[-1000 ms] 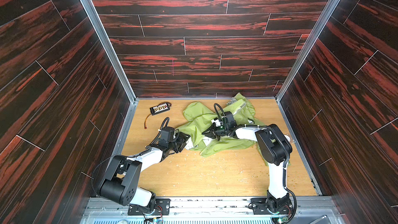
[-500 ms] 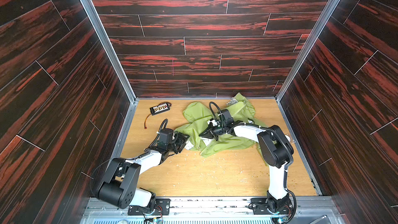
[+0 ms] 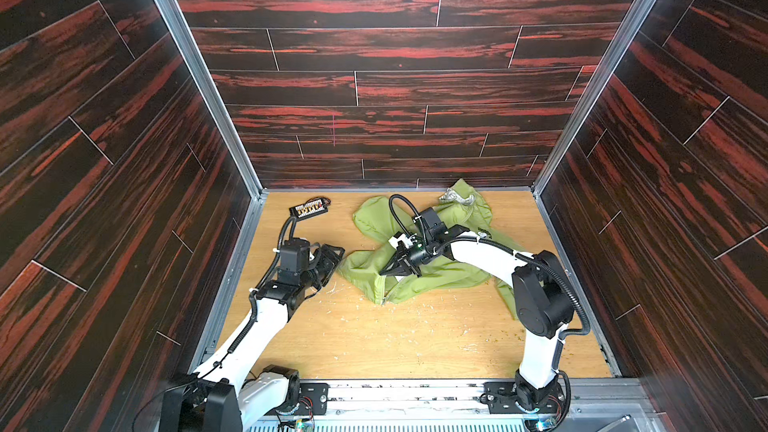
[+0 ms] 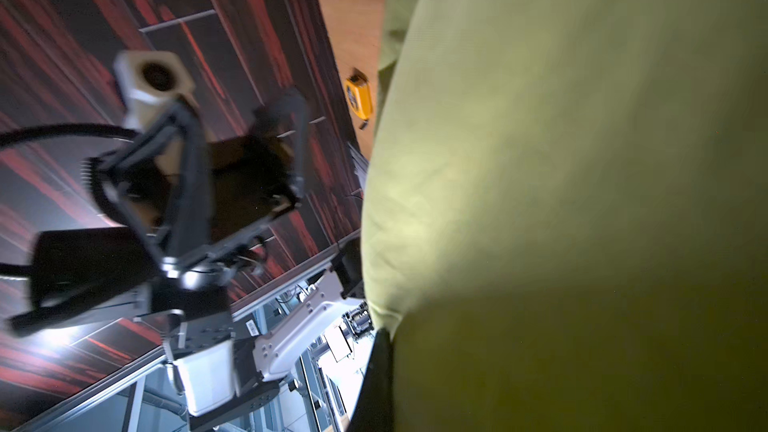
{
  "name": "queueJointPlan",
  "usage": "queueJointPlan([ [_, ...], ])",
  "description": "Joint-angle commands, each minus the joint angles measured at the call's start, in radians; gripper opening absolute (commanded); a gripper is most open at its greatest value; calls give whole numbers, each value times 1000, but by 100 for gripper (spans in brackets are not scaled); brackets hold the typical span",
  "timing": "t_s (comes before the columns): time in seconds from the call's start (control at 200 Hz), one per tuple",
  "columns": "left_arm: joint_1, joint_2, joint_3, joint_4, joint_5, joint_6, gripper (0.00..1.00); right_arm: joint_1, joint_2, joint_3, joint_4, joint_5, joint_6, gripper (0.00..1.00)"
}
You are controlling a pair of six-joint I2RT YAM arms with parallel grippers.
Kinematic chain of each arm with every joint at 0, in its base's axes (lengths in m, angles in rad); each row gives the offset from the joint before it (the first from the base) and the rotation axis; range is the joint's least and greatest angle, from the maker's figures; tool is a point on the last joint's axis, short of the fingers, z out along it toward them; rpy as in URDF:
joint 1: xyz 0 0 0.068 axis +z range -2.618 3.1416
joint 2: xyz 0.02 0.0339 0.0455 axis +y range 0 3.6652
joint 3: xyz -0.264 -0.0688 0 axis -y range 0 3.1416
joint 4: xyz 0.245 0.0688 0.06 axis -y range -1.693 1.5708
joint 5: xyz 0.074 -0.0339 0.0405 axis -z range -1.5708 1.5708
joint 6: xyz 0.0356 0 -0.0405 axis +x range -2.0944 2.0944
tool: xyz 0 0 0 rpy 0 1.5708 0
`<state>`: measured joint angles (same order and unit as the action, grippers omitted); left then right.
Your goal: Zip up the jacket
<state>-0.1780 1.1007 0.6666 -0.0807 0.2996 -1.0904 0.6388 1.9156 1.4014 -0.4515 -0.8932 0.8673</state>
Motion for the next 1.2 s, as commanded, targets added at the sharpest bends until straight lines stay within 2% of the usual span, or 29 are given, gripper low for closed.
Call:
queueJointPlan([
  [0.0,6,47,31,-96,34,57,69,-14,41,9,-151,76,-145,0],
  [0.08,5,110,64,-104,80,80,68,-60,47,-30,-100,111,-135,7],
  [0.11,0,130,72,-98,91,81,67,-82,41,-40,-78,118,-126,14],
  [0.18,-1,169,94,-95,106,89,67,-128,22,-40,-67,146,-129,37],
  [0.225,-5,193,115,-103,109,105,67,-154,10,-22,-77,154,-138,47],
  [0.336,-23,258,180,-127,121,141,67,-212,-19,60,-161,190,-191,56],
  [0.521,-120,428,354,-187,133,230,68,-379,-70,132,-282,311,-241,58],
  [0.671,-211,592,563,-309,116,368,69,-550,-93,105,-280,398,-233,62],
  [0.771,-252,701,693,-405,71,478,69,-614,-52,131,-286,462,-240,64],
  [0.962,-266,864,837,-530,24,616,68,-636,112,231,-266,458,-215,62],
  [1.197,-262,967,872,-553,52,645,65,-617,313,384,-241,408,-181,49],
])
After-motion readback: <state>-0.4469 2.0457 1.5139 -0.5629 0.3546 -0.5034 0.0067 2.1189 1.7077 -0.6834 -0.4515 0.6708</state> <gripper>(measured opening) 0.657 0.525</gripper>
